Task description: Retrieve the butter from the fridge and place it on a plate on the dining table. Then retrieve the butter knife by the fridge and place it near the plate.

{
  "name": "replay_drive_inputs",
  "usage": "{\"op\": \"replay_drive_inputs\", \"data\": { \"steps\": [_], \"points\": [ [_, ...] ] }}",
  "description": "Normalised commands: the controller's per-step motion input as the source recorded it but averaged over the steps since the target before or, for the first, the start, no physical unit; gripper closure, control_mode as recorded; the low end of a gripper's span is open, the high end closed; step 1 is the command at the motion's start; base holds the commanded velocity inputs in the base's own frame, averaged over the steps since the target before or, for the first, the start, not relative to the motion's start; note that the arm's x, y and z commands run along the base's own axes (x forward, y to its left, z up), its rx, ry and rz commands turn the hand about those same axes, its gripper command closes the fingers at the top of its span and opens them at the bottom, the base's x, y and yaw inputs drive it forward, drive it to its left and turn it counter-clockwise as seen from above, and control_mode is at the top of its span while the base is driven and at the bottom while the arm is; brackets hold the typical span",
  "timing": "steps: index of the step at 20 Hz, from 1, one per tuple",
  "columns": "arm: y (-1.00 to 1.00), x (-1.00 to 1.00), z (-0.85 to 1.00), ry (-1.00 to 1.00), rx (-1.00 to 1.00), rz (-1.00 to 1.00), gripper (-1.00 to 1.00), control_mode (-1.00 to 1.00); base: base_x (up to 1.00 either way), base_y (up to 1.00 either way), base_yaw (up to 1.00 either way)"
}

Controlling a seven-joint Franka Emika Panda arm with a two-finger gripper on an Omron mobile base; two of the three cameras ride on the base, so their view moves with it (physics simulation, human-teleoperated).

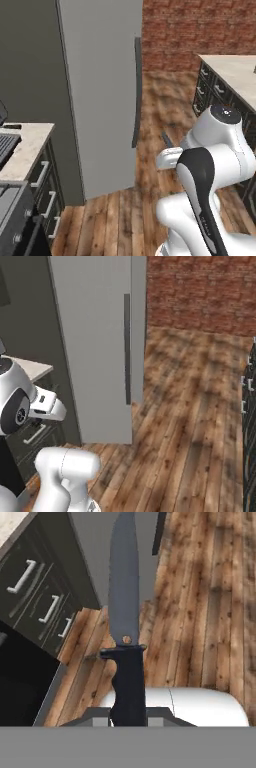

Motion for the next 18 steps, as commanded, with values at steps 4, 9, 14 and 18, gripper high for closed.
{"op": "replay_drive_inputs", "data": {
  "steps": [4,9,14,18],
  "points": [
    [0.00,0.00,0.00,0.00,0.00,0.00,1.00,1.00,-0.49,0.05,-0.72],
    [0.00,0.00,0.00,0.00,0.00,0.00,1.00,1.00,-0.54,-0.25,-0.58],
    [0.00,0.00,0.00,0.00,0.00,0.00,1.00,1.00,0.12,-0.85,-0.16],
    [0.00,0.00,0.00,0.00,0.00,0.00,1.00,1.00,0.37,-0.99,0.00]
  ]
}}
